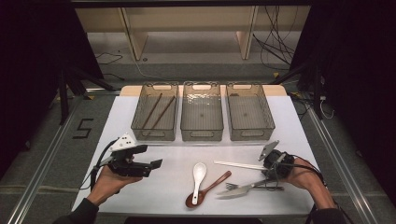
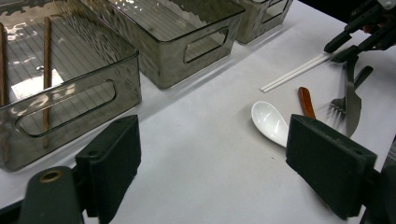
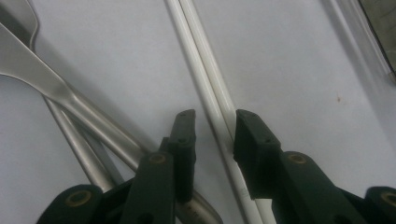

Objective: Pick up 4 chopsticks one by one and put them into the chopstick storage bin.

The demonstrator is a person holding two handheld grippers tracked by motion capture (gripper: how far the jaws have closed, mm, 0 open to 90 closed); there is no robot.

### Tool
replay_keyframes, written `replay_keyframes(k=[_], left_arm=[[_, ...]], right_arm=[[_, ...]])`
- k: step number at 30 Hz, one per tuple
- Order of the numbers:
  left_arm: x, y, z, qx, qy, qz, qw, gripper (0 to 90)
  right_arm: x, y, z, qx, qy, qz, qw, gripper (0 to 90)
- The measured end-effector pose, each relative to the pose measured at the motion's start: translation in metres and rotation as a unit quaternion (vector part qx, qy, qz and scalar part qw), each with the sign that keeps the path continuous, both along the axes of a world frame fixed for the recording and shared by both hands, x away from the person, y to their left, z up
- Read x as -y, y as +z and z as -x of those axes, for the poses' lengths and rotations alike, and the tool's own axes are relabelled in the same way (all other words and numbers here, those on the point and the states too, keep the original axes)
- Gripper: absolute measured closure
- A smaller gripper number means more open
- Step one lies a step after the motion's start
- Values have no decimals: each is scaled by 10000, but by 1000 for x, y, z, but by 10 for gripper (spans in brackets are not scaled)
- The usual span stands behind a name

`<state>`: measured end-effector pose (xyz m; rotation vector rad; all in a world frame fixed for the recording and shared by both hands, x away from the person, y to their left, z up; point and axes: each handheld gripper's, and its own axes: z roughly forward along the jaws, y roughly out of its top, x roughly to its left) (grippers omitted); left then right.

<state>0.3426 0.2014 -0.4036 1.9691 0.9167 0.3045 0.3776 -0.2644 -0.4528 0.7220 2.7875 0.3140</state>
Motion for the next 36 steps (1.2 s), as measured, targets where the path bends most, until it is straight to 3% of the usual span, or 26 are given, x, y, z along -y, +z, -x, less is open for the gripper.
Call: replay_keyframes(k=[7,16,36], left_arm=[[0,-1,0,-2,-2,-13,10000,175],[1,-1,0,-9,7,-21,10000,175],[1,-2,-1,-19,21,-24,10000,179]], right_arm=[[0,-2,-1,-81,104,24,9999,758],[-8,-1,-5,-255,227,306,9989,780],[-18,0,-7,-351,805,776,9931,834]])
